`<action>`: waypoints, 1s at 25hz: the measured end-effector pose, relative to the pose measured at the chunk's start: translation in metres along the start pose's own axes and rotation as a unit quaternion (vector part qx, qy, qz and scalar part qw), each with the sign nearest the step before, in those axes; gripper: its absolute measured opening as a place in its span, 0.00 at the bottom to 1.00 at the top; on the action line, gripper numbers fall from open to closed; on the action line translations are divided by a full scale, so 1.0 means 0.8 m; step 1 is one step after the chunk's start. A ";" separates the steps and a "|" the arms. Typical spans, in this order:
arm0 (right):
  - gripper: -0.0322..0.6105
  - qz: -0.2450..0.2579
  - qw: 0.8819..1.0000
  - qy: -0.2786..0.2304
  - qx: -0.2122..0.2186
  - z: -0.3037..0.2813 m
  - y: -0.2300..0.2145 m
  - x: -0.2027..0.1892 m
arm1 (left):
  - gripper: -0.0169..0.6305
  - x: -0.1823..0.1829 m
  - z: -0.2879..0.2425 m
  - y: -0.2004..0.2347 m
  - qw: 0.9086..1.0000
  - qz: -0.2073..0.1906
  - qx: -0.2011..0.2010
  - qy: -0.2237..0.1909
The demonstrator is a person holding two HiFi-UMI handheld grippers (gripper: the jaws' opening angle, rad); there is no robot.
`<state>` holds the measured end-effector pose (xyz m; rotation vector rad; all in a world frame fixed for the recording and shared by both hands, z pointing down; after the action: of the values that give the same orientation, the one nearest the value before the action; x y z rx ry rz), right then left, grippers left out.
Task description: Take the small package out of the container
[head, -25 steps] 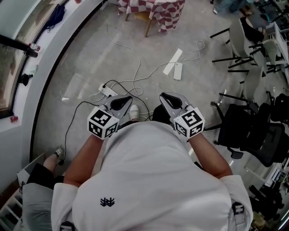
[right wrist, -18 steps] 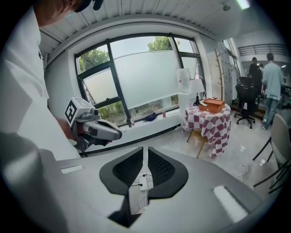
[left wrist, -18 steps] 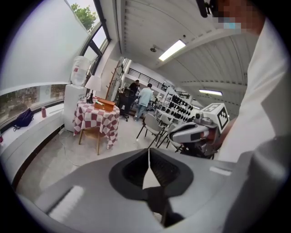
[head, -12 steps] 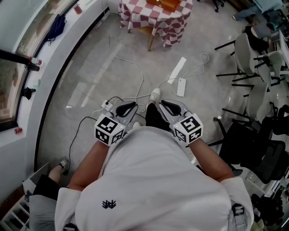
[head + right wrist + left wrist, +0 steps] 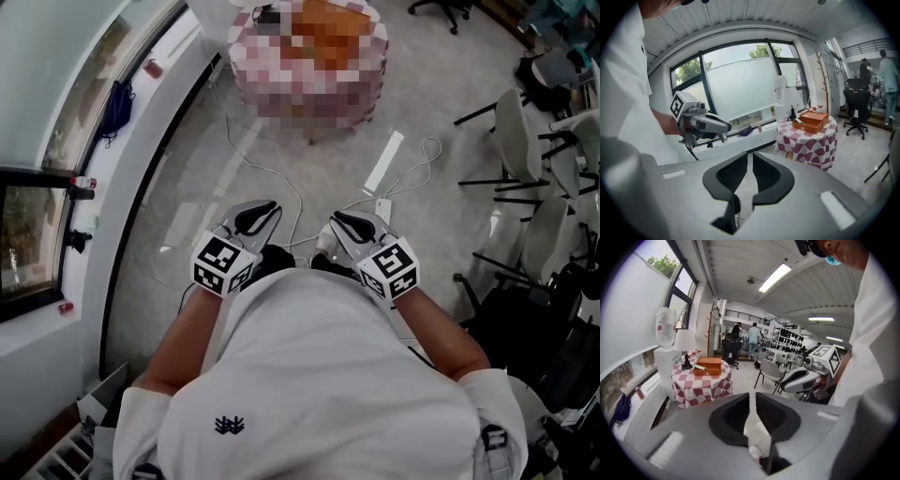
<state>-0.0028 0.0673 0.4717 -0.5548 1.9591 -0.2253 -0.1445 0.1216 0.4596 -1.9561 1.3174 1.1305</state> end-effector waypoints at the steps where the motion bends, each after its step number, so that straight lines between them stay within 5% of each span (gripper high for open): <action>1: 0.08 -0.006 1.000 0.000 -0.005 0.000 -0.014 0.007 | 0.15 0.011 -0.013 0.012 1.000 -0.009 0.001 0.001; 8: 0.08 -0.035 0.998 -0.020 -0.051 0.009 -0.094 0.040 | 0.17 0.064 -0.101 0.090 0.993 -0.109 -0.012 0.030; 15: 0.08 -0.065 0.988 -0.043 -0.134 0.004 -0.171 0.080 | 0.20 0.089 -0.201 0.236 0.972 -0.220 -0.018 0.079; 19: 0.08 -0.093 0.977 -0.052 -0.183 -0.024 -0.211 0.110 | 0.21 0.096 -0.266 0.348 0.946 -0.300 -0.019 0.125; 25: 0.08 -0.141 0.960 -0.078 -0.229 -0.073 -0.246 0.165 | 0.22 0.100 -0.365 0.464 0.886 -0.427 -0.060 0.171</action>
<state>-0.0466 -0.1733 0.4686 -1.1245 1.7749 0.1010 -0.3697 -0.2905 0.5533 -2.5017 0.3802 0.4400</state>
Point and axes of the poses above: the fingertips, and each gripper's own axes: z backward along the fingers, y to its left, x out of its top, the point moved 3 cm from there along z, backward along the fingers, and after that the axes turned 9 degrees about -z, right-handed, at the moved point
